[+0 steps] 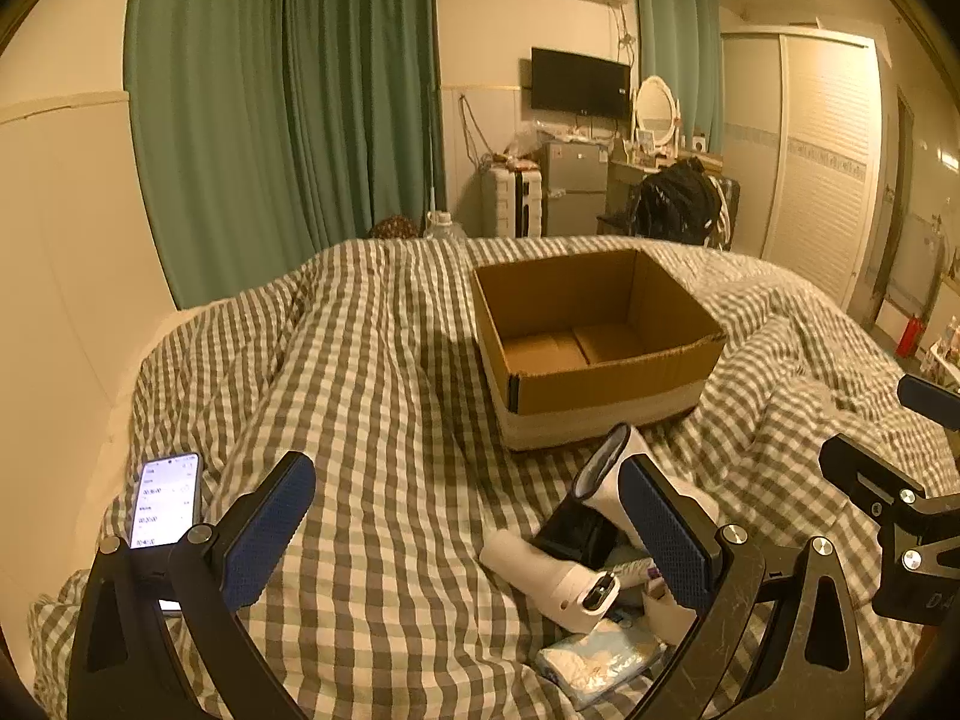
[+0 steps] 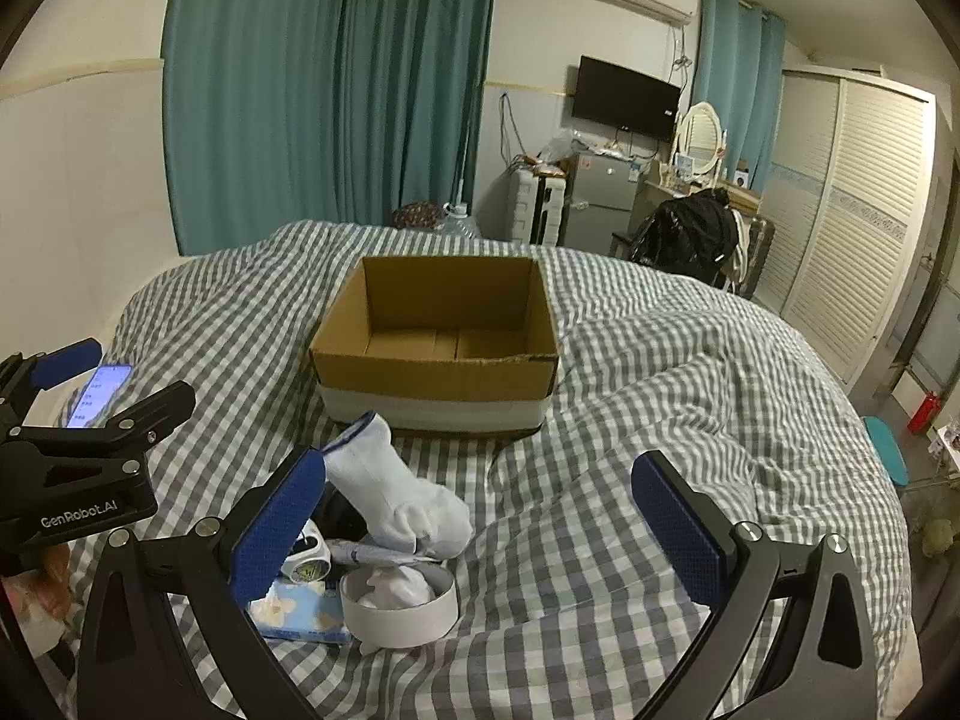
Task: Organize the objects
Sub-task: 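Move both tools toward the pile of items beside the box, then grasp the white tape roll with the right gripper and lift it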
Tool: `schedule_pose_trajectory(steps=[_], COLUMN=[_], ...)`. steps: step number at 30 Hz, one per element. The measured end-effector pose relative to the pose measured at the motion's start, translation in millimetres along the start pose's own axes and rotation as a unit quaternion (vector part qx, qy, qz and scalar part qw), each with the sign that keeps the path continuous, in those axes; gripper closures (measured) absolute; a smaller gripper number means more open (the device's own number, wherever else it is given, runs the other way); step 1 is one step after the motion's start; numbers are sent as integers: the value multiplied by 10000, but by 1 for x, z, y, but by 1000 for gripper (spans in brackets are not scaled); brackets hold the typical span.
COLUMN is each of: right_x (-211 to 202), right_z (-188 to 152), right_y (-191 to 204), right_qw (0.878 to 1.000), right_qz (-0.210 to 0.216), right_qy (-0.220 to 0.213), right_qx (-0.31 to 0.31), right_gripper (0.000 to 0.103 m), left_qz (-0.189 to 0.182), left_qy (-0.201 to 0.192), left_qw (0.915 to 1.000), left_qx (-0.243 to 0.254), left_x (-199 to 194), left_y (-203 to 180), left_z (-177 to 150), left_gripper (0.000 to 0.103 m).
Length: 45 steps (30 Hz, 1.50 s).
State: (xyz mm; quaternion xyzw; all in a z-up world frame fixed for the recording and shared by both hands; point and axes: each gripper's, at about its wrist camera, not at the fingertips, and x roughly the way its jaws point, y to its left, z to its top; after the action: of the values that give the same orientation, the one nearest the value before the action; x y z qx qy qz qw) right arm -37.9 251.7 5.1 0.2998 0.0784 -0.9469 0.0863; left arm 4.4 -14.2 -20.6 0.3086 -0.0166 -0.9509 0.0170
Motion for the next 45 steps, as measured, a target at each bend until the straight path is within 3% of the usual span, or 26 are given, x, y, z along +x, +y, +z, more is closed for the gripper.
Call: schedule_pose_trajectory(steps=[10, 18, 26, 29, 36, 45], right_x=[36, 63, 87, 91, 80, 99], right_z=[-21, -37, -53, -58, -70, -81], right_y=[-3, -10, -12, -10, 4, 24], right_qw=[9988, 9967, 9920, 9901, 9818, 9748], right_qz=[73, 45, 287, 428, 1038, 939], right_qy=[479, 809, 1224, 1334, 1575, 1926], right_qx=[25, 51, 75, 47, -197, -627], right_gripper=[1, 2, 7, 8, 8, 13], left_qz=[-27, -409, -936, -914, -937, -1105], left_qy=[828, 1589, 1901, 1988, 2021, 2280], left_qw=[9963, 9860, 9766, 9740, 9731, 9624], left_qx=[242, 309, 367, 587, 596, 985], left_x=[47, 84, 103, 105, 114, 145], left_y=[-7, -20, -30, -36, -33, -44], left_z=[-30, -62, -68, -72, -74, -75], left_gripper=[0, 0, 0, 0, 0, 0])
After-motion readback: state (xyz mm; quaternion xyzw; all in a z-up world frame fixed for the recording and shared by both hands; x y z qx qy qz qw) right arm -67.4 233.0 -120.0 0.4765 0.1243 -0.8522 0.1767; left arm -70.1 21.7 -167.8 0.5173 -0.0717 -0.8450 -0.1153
